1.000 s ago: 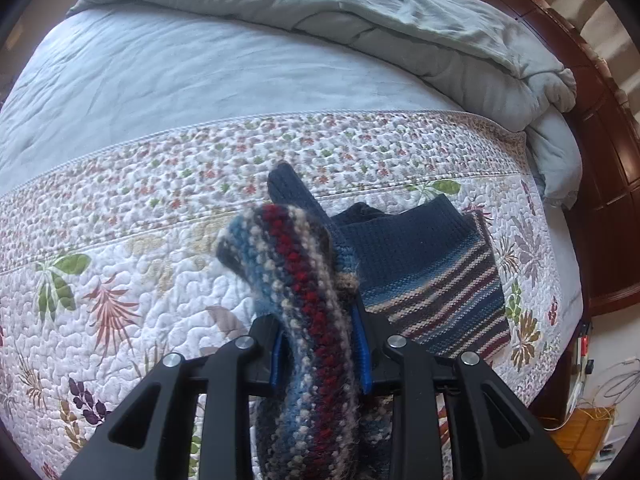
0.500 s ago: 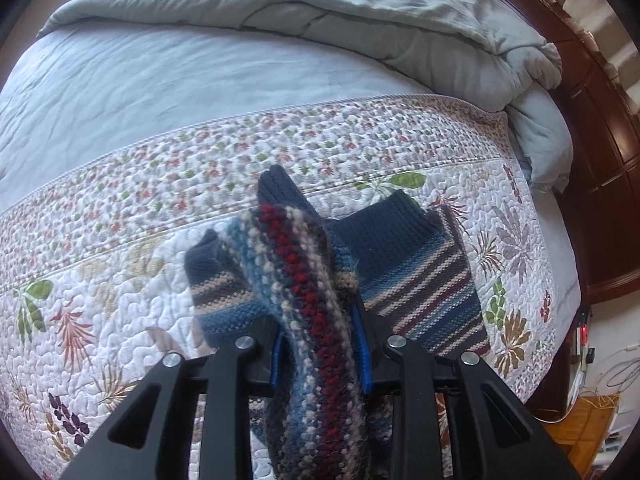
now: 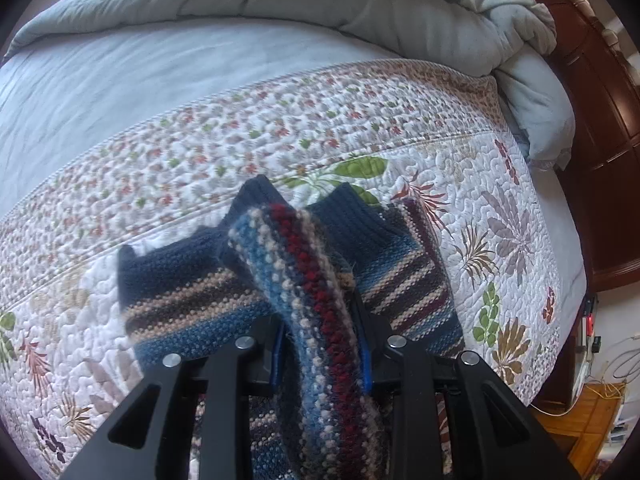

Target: Fold small clothes

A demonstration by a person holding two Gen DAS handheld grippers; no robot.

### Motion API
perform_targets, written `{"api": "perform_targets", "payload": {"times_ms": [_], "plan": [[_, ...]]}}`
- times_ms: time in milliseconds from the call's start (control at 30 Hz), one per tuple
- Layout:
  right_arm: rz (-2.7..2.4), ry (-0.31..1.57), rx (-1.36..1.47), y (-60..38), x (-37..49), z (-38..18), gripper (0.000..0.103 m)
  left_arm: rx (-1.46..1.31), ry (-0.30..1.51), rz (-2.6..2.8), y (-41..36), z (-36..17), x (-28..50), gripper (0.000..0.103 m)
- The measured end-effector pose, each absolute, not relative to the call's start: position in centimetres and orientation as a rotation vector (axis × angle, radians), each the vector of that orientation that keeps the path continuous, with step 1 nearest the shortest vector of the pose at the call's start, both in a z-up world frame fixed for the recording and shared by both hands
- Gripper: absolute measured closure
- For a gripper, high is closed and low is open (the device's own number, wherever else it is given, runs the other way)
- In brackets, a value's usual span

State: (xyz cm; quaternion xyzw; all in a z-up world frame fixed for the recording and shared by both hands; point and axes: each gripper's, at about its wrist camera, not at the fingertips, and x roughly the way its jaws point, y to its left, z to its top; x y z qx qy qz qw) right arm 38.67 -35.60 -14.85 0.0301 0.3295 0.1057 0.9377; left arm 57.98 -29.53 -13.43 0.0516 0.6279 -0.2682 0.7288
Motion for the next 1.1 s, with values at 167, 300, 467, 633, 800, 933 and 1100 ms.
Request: {"api": "perform_targets", "payload": {"times_ms": [167, 300, 467, 633, 800, 933, 1100], "plan": [[0.181, 0.666, 0.088, -38.2, 37.7, -16.0, 0.091, 0.146, 1.395, -0.608, -32.5, -14.8, 57.9, 0.075], [0.162, 0.664, 0.149, -40.1, 37.3, -16.7, 0.091, 0.187, 1.403, -0.605, -34.9, -15.8, 57.7, 0.075], [0.162, 0.686, 0.281, -42.6, 37.0, -18.0, 0.091, 0.262, 1.417, -0.576, -37.5, -17.2, 57.3, 0.075], [0.183, 0.722, 0.411, -44.5, 37.0, -19.8, 0.091, 0.306, 1.419, -0.557, -39.1, -18.6, 56.9, 0.072], [0.217, 0.765, 0.524, -46.0, 37.3, -21.4, 0.088, 0.294, 1.386, -0.608, -40.0, -18.1, 56.3, 0.038], [0.24, 0.81, 0.653, -47.6, 37.3, -23.1, 0.057, 0.266, 1.347, -0.648, -40.0, -15.5, 56.0, 0.032], [0.263, 0.807, 0.738, -49.9, 36.4, -22.8, 0.057, 0.165, 1.225, -0.653, -35.4, -10.1, 54.8, 0.02]]}}
